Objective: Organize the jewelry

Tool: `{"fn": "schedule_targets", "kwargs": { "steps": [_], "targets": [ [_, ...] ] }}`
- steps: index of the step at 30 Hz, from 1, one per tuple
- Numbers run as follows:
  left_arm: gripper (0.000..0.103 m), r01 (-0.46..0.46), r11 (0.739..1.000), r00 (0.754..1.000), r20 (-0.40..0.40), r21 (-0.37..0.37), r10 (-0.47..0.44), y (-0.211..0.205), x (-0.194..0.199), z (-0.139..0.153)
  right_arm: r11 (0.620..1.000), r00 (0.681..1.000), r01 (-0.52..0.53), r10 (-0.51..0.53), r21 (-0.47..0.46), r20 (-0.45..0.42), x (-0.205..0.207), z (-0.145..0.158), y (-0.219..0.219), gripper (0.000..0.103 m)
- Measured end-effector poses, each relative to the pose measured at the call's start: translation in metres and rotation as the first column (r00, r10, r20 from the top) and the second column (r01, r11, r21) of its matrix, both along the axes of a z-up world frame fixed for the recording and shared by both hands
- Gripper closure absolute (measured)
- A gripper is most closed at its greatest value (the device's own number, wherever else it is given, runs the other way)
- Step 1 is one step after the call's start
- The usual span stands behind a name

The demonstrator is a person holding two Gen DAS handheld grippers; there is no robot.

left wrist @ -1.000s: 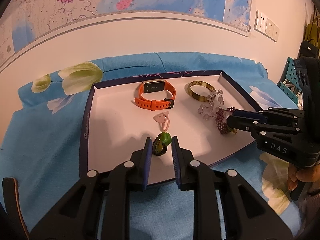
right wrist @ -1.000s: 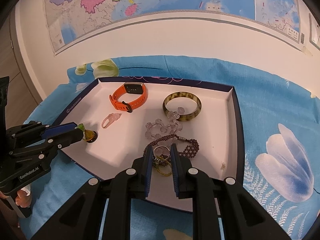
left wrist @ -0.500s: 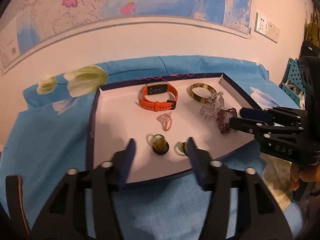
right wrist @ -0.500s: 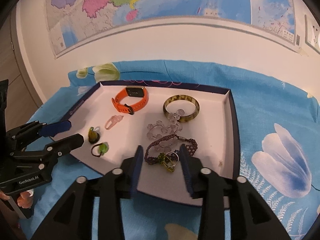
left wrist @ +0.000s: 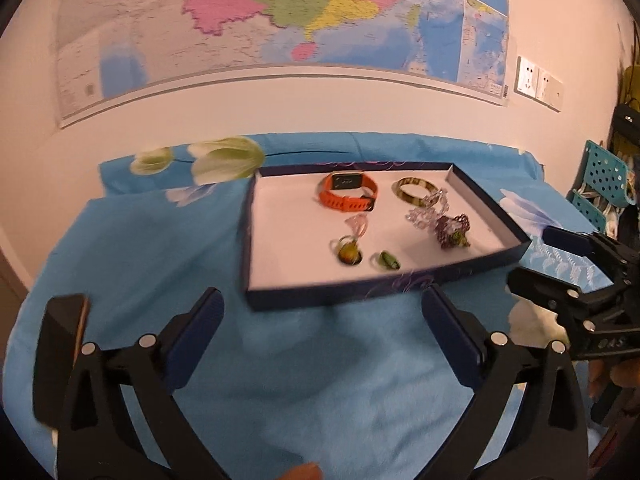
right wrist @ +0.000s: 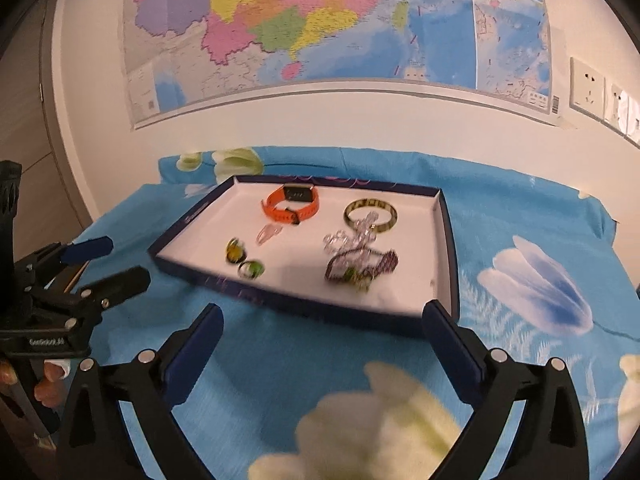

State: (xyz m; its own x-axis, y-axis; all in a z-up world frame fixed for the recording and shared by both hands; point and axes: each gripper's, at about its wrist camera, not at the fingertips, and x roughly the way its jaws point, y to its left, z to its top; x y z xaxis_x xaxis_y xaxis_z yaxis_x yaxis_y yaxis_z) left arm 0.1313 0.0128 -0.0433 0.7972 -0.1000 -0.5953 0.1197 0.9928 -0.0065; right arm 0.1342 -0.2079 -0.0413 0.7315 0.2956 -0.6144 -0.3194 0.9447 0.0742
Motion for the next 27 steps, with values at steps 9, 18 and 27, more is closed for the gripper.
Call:
{"fn": "schedule_targets", "kwargs": {
  "steps": [9, 18, 27],
  "targets": [
    [0.005, -0.052, 0.999, 0.998, 0.026, 0.013, 0.052, 0.008, -0.041, 0.004, 0.999, 0.998, 0.046, -0.046, -0.006, 0.045, -0.040, 0.006, -0.001, 0.007],
    [0.005, -0.065, 0.998, 0.995, 0.072, 0.004, 0.065, -0.001, -0.075, 0.018, 0.997, 0.993, 0.068, -0.072, 0.038, 0.094, -0.079, 0.019, 0.000, 0.007],
    [0.005, -0.076, 0.997, 0.986, 0.148, -0.010, 0.076, -0.001, -0.104, 0.039, 0.998, 0.982, 0.063, -0.068, 0.029, 0.179, -0.112, 0.036, 0.004, 0.007]
  ]
}}
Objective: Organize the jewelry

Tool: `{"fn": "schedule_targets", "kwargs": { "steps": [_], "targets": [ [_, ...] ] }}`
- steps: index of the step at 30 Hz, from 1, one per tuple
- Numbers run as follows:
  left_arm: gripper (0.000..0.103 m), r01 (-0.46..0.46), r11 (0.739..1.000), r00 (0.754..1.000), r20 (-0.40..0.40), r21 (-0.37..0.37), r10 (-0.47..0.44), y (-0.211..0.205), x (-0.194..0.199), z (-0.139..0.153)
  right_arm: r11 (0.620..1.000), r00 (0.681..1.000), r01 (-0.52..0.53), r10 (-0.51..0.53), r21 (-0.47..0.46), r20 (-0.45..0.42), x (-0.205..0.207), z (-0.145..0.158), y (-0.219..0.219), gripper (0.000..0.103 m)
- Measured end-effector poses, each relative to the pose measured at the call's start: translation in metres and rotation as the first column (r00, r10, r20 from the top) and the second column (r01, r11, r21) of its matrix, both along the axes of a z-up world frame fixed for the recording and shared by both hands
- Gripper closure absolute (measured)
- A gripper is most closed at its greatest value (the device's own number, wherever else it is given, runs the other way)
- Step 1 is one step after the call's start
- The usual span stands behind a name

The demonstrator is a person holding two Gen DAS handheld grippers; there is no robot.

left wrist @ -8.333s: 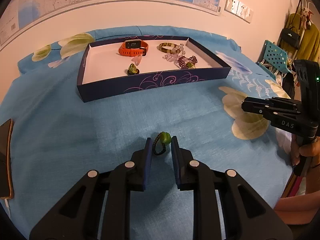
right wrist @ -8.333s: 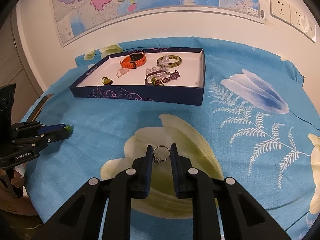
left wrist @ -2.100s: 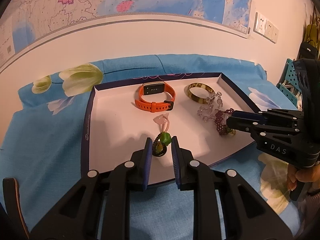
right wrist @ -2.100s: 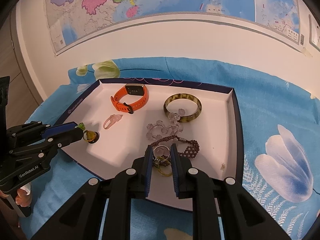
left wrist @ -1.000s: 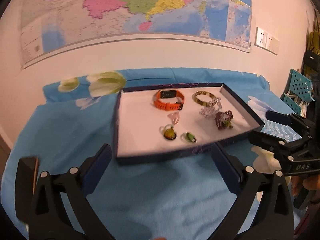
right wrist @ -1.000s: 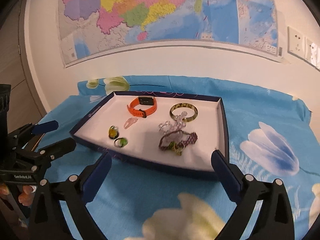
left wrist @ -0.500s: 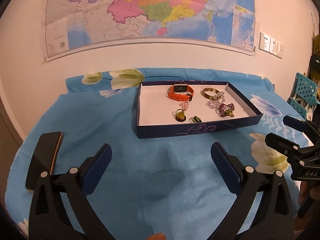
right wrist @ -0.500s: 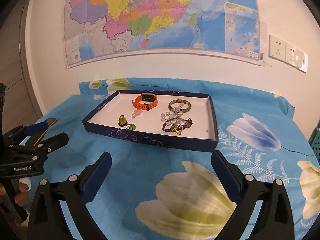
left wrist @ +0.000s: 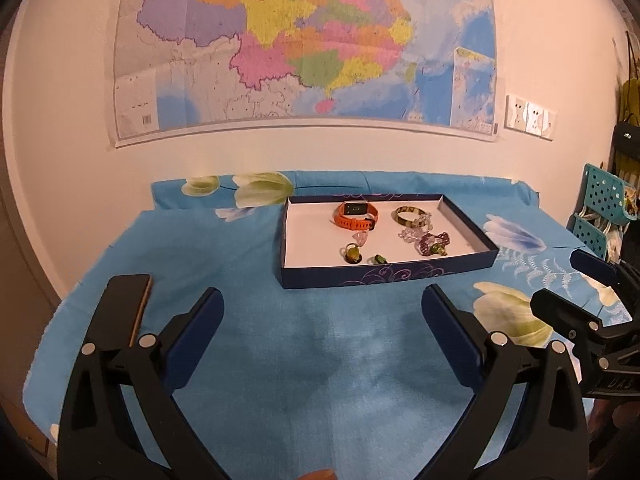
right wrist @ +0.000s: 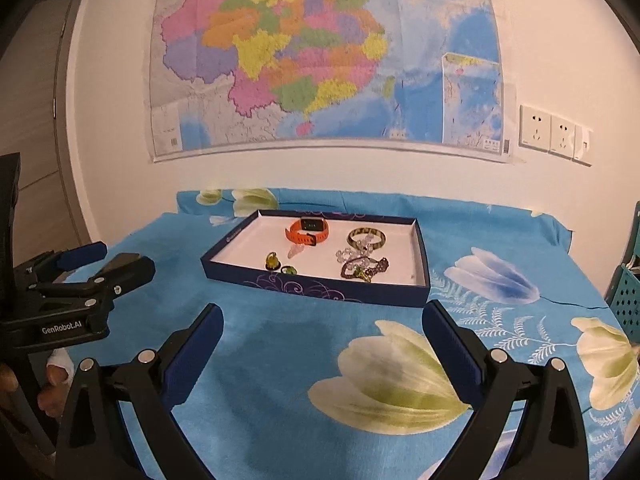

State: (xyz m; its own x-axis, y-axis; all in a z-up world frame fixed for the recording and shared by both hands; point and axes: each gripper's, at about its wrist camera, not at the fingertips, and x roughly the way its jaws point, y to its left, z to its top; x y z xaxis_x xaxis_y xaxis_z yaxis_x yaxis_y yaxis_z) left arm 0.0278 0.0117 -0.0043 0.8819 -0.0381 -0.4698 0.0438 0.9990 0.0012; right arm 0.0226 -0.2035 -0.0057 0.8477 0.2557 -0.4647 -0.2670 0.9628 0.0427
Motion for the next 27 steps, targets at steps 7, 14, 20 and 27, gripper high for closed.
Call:
{"fn": "schedule_targets", "kwargs": {
  "steps": [7, 14, 20, 27],
  "targets": [
    [0.005, 0.001, 1.000, 1.000, 0.014, -0.004, -0.001, -0.001, -0.011, 0.003, 1.000, 1.000, -0.003, 0.003, -0.001, 0.012, -0.008, 0.002, 0.003, 0.007],
    [0.005, -0.001, 1.000, 1.000, 0.016, -0.007, 0.001, -0.001, -0.013, 0.003, 1.000, 1.000, 0.003, -0.003, 0.002, 0.015, -0.013, 0.003, 0.002, 0.007],
    [0.005, -0.001, 1.000, 1.000, 0.016, -0.008, 0.001, 0.000, -0.015, 0.002, 1.000, 1.000, 0.004, -0.004, -0.001, 0.011, -0.014, 0.002, 0.003, 0.007],
    [0.005, -0.002, 1.000, 1.000, 0.016, -0.008, 0.002, 0.000, -0.016, 0.002, 1.000, 1.000, 0.009, -0.009, -0.002, 0.014, -0.014, 0.002, 0.001, 0.007]
  ]
}}
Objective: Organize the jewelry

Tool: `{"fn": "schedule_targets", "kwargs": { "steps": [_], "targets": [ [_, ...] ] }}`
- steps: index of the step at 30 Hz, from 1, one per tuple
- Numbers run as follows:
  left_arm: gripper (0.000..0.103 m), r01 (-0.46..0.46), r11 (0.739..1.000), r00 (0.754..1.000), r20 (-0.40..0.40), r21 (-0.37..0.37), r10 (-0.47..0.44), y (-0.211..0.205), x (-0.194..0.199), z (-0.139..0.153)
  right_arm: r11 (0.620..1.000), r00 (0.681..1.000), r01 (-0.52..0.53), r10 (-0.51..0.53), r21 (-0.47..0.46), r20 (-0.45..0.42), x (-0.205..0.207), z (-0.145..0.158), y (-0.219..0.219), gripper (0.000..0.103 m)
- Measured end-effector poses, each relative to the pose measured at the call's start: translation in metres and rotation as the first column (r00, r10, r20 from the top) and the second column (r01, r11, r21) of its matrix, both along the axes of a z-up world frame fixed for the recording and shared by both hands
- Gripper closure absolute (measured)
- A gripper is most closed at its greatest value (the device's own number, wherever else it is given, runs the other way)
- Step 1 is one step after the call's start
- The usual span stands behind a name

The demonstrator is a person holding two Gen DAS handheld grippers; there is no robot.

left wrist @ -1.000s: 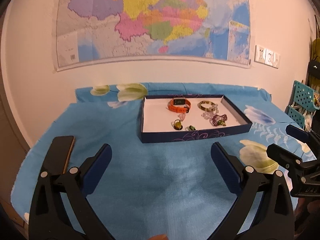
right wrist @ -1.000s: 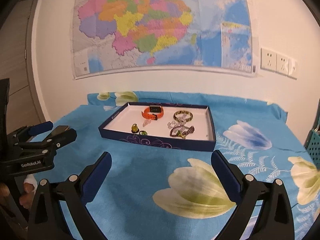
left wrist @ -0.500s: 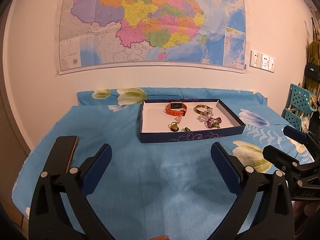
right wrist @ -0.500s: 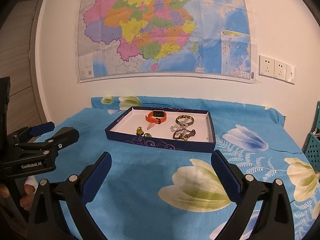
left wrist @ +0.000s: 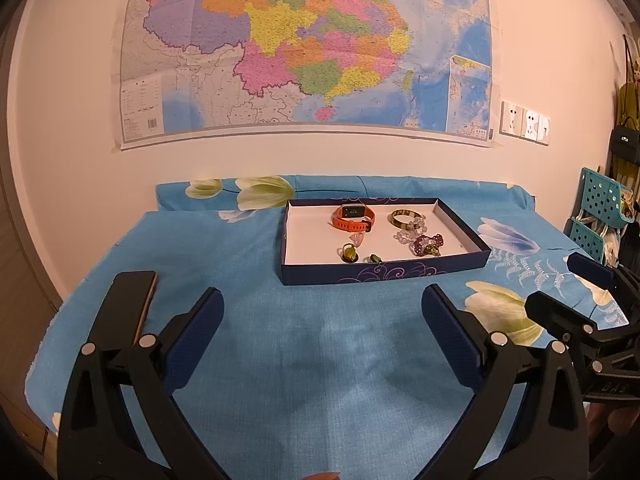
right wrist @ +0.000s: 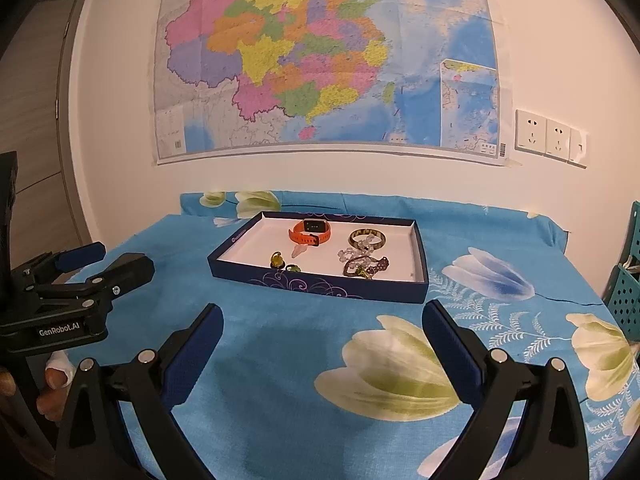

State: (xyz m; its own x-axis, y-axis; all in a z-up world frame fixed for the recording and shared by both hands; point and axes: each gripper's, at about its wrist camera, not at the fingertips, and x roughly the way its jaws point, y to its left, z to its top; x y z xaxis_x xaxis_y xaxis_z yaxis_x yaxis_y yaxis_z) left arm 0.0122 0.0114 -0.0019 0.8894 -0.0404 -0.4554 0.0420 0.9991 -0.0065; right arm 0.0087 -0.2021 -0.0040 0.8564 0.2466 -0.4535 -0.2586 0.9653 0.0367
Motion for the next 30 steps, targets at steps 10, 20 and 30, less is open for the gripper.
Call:
{"fn": "schedule_targets", "kwargs": {
  "steps": [10, 20, 30],
  "targets": [
    [0.005, -0.005, 1.000, 1.000, 0.005, 0.002, 0.005, 0.0015, -0.0014, 0.0005, 1.000, 1.000, -0.001, 0.001, 0.001, 0.000, 0.0002, -0.0003, -0.0003, 0.007],
    [0.005, -0.006, 1.000, 1.000, 0.008, 0.002, 0.006, 0.0031, -0.0004, 0.0006, 1.000, 1.000, -0.002, 0.002, 0.007, -0.005, 0.0009, -0.0010, -0.0001, 0.007],
    [0.005, -0.011, 1.000, 1.000, 0.008, 0.003, 0.011, 0.0035, 0.0016, 0.0018, 1.000, 1.000, 0.002, -0.002, 0.006, 0.001, 0.0003, -0.0004, -0.0018, 0.007]
  ]
}}
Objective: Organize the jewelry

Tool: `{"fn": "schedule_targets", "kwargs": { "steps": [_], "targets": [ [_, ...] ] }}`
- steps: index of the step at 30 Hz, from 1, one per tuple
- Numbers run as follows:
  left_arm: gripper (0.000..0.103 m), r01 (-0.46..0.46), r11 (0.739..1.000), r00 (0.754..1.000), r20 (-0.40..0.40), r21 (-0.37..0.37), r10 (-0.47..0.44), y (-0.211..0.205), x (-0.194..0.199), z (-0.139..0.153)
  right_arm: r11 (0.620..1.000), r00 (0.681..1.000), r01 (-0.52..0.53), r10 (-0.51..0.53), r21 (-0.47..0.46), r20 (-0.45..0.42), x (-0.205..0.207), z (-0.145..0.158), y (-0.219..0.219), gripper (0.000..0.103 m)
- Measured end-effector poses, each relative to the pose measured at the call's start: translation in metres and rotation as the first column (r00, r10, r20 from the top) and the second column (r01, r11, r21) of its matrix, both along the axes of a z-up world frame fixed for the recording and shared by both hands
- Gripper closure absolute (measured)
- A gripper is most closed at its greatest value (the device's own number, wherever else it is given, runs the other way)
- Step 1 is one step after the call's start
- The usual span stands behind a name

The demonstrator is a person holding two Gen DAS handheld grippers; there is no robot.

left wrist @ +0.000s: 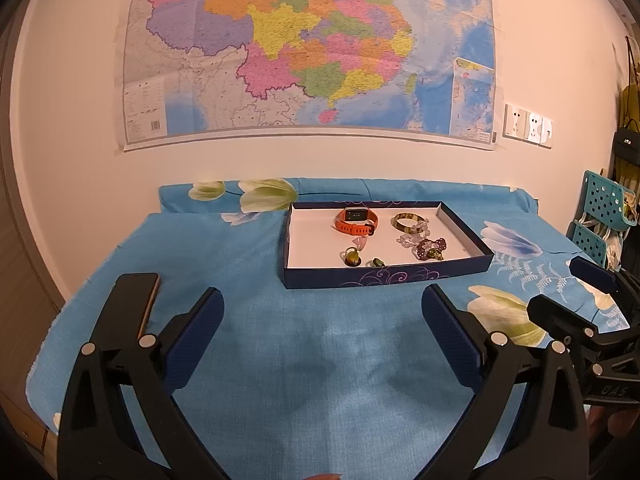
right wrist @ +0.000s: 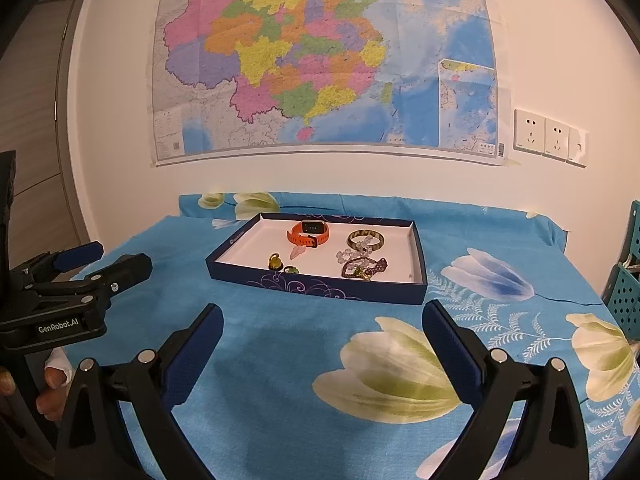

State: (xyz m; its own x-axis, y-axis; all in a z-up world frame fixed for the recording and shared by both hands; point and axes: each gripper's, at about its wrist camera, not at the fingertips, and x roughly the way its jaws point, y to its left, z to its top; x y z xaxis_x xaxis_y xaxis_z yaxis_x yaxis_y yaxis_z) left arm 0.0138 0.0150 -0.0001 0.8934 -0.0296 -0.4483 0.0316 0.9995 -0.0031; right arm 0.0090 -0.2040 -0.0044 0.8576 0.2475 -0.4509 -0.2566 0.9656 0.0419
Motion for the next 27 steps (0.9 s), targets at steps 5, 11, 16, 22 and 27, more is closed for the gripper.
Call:
{"fn": "schedule_targets", "kwargs": {
  "steps": [5, 11, 16, 22, 27],
  "targets": [
    [0.005, -0.001, 1.000, 1.000, 0.001, -0.001, 0.001, 0.0016, 0.0012, -0.0005, 1.000, 1.000, 0.001, -0.001, 0.003, 0.004, -0.0001, 0.0010, -0.0017, 0.007],
    [0.005, -0.001, 1.000, 1.000, 0.001, -0.003, 0.001, 0.0010, 0.0009, -0.0004, 1.000, 1.000, 0.003, -0.003, 0.003, 0.009, -0.0010, 0.0019, -0.0024, 0.007],
    [0.005, -0.003, 1.000, 1.000, 0.001, -0.002, 0.003, 0.0011, 0.0009, -0.0006, 1.000, 1.000, 0.005, -0.005, 0.004, 0.009, -0.0013, 0.0023, -0.0021, 0.007],
    [0.005, -0.003, 1.000, 1.000, 0.002, -0.002, 0.003, 0.0013, 0.0009, -0.0007, 1.000, 1.000, 0.004, -0.004, 0.002, 0.007, -0.0013, 0.0024, -0.0017, 0.007],
    [0.005, -0.005, 1.000, 1.000, 0.002, -0.005, 0.005, 0.0024, 0.0013, -0.0010, 1.000, 1.000, 0.006, -0.006, 0.004, 0.006, -0.0013, 0.0021, -0.0013, 0.007]
  ]
}}
